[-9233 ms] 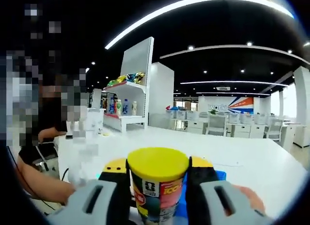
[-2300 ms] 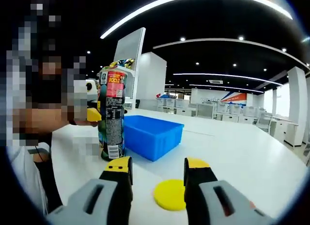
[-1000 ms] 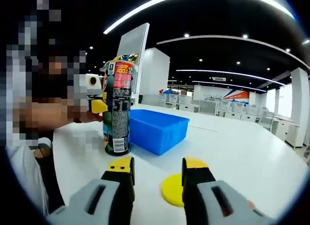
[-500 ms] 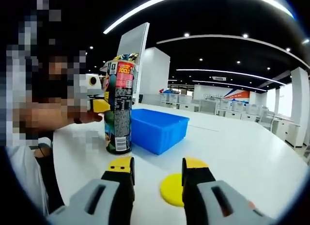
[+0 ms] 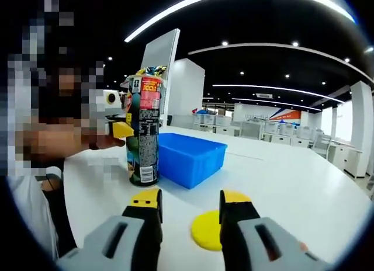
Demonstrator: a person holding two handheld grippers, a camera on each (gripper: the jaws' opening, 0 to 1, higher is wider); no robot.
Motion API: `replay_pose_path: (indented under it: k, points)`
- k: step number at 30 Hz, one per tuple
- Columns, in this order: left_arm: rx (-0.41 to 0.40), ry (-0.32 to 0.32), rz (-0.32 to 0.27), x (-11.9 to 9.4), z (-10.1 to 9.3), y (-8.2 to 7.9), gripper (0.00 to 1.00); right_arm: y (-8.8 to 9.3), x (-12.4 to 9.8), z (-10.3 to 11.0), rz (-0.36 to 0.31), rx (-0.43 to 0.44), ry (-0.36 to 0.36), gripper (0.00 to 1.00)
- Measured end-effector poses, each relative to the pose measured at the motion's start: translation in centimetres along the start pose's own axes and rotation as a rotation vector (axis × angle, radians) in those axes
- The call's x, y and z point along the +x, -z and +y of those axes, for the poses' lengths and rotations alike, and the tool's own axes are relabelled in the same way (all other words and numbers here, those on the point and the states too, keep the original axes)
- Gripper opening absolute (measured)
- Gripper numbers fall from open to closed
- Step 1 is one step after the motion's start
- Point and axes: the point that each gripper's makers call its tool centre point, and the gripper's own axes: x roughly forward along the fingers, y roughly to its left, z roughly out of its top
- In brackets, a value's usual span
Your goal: Open the lid of the chip container on the table, take out the chips, place them into the box in front of the container, and close the lid
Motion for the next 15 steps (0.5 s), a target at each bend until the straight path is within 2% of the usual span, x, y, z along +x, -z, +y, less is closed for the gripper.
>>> replay_pose_path:
  k: [5,8,12,13,15]
  points:
    - [0.057,0.005,0.030,-0.1,-0.4,-0.1,0.45,0.1,-0.1,-0.2,0.003,-0.001,0.004,0.37]
    - [0.058,0.011,0.035,-0.2,-0.4,-0.2,0.45,0.0,-0.2,-0.6,-0.004,0.009,0.018,0.37]
    - [0.071,-0.012,0.050,-0.8,0.2,-0.2,0.45,-0.1,-0.3,-0.5,-0.016,0.021,0.017,0.37]
    - [0.073,-0.035,0.075,-1.0,0.5,0.0,0.45,0.0,-0.3,-0.5,-0.015,0.021,0.014,0.37]
    - [0.073,-0.035,0.073,-1.3,0.5,-0.2,0.45,0.0,-0.3,-0.4,-0.022,0.028,0.009,0.40]
